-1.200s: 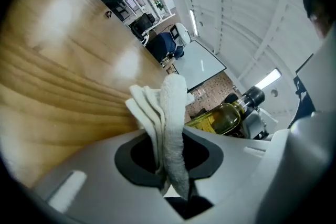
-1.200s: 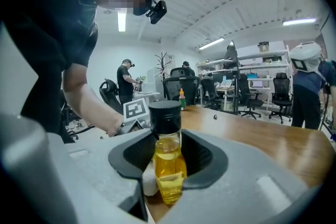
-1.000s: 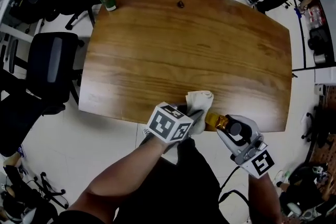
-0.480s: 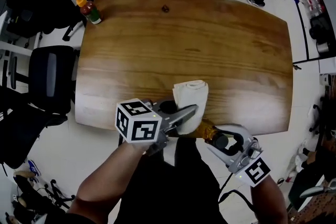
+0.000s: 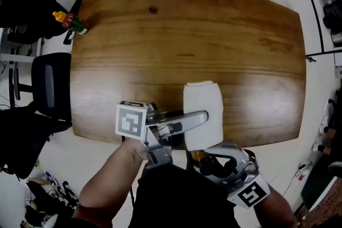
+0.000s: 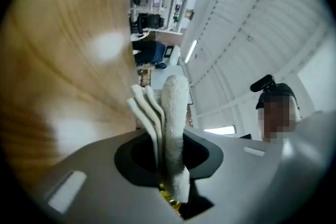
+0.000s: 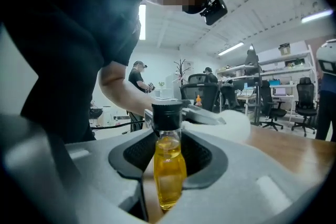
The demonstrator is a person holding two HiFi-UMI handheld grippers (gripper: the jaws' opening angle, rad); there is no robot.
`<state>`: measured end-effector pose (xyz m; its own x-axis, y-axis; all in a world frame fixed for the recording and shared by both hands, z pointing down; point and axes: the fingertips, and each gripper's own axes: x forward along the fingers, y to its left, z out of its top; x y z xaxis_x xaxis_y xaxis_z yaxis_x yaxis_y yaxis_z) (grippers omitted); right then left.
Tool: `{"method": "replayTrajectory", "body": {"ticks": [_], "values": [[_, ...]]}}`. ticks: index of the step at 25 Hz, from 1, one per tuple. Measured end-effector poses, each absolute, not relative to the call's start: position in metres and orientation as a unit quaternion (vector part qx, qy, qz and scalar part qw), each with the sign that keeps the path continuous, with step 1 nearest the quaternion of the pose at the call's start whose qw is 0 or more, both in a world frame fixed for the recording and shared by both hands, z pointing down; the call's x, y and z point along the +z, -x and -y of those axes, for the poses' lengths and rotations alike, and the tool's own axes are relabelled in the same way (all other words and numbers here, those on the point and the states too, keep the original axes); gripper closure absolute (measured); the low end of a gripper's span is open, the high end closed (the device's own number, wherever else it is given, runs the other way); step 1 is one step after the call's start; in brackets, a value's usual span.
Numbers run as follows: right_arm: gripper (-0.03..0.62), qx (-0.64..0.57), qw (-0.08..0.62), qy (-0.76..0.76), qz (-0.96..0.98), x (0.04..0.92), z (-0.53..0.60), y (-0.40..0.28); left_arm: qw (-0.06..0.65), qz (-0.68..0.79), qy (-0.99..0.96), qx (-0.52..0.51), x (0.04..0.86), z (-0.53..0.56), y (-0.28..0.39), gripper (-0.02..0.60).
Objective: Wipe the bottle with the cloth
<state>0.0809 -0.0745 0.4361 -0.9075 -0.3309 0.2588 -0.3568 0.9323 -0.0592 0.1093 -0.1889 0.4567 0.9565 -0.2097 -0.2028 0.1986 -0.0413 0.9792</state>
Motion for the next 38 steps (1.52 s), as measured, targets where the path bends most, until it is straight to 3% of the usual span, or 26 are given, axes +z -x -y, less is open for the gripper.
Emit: {"method": "replayTrajectory", "body": {"ticks": [2,4,7,20,27,30,38], "values": [[0.462,0.051,0.12,-0.174,0.976,0.436,0.075,-0.081,0.727,-0.004,-0.679,-0.098,0.478,0.172,-0.121,0.48],[0.462,0.05,0.117,-0.172,0.977,0.437,0.075,-0.081,0.709,0.017,-0.705,-0.029,0.505,0.16,-0.124,0.48],[0.462,0.05,0.114,-0.174,0.977,0.437,0.076,-0.08,0.626,0.041,-0.775,0.07,0.534,0.146,-0.128,0.48],[0.462,0.046,0.111,-0.184,0.976,0.438,0.076,-0.079,0.316,0.088,-0.896,0.299,0.578,0.146,-0.127,0.482],[0.462,0.049,0.111,-0.192,0.974,0.439,0.077,-0.078,0.149,0.108,-0.912,0.367,0.579,0.15,-0.128,0.48],[0.462,0.059,0.107,-0.199,0.972,0.442,0.079,-0.077,0.172,0.168,-0.914,0.327,0.564,0.169,-0.114,0.479],[0.461,0.077,0.099,-0.21,0.969,0.447,0.086,-0.077,0.33,0.261,-0.899,0.121,0.465,0.207,-0.047,0.479]]}}
